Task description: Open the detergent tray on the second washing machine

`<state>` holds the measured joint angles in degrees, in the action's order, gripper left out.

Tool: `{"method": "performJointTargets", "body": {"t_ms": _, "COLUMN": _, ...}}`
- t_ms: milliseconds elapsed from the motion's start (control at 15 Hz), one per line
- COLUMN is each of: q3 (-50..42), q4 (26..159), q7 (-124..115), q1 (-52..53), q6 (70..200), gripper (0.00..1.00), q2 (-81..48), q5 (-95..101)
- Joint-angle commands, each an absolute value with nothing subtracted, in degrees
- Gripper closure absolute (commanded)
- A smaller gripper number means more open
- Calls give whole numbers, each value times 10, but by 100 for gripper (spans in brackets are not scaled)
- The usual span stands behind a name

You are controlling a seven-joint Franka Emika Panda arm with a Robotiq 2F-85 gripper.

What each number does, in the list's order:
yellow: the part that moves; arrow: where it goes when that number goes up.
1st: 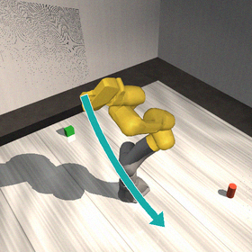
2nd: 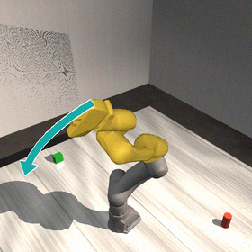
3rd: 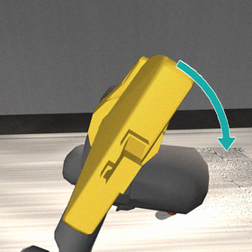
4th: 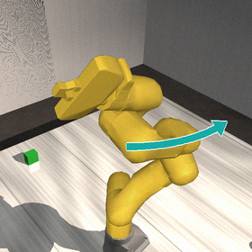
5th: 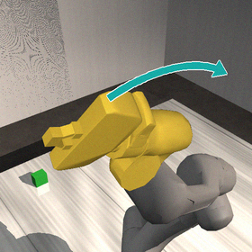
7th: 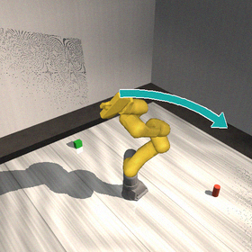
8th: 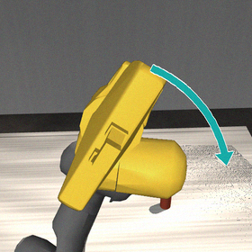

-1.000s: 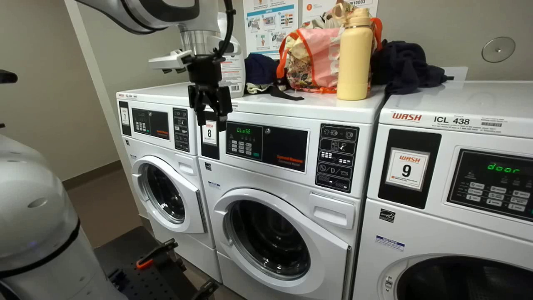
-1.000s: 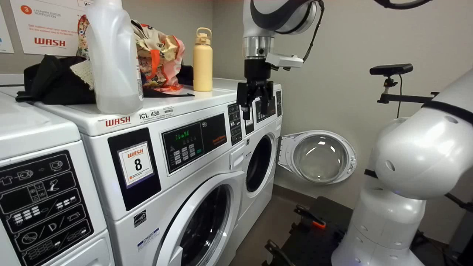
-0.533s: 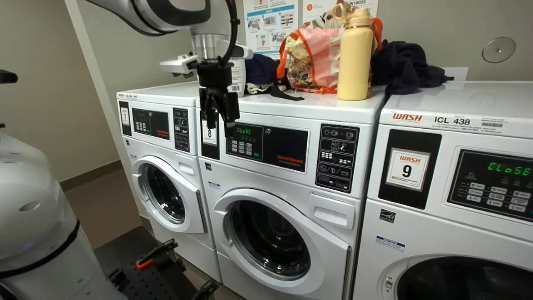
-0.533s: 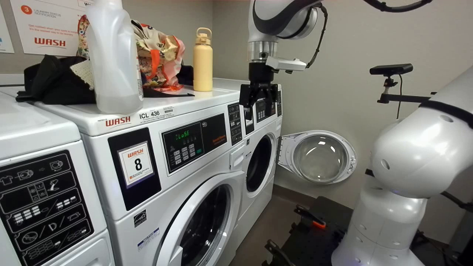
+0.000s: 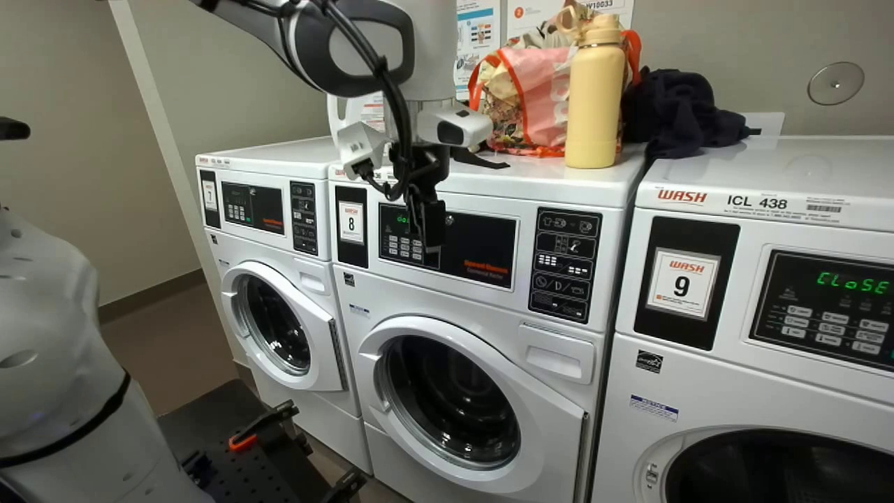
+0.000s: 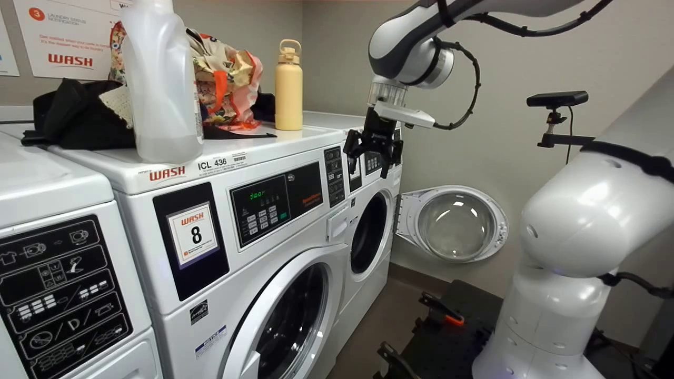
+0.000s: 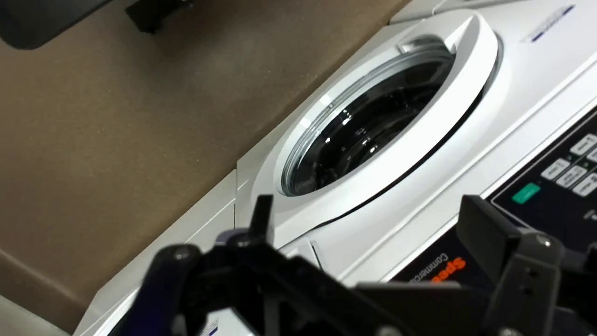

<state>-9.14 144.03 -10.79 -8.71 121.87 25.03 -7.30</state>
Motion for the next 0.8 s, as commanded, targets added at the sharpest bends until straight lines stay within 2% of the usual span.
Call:
{"method": "performJointTargets", "body": {"t_ms": 0, "q3": -90, "q4": 1454, "q7": -159, "q1": -105, "q6": 1304, "gripper": 0, "q2": 210, "q5": -118}}
{"method": "performJointTargets", "body": {"t_ms": 733, "q3": -103, "q4": 1466, "q7": -209, "q1": -108, "q6": 1516, "gripper": 0, "q2": 78, "q5": -220}}
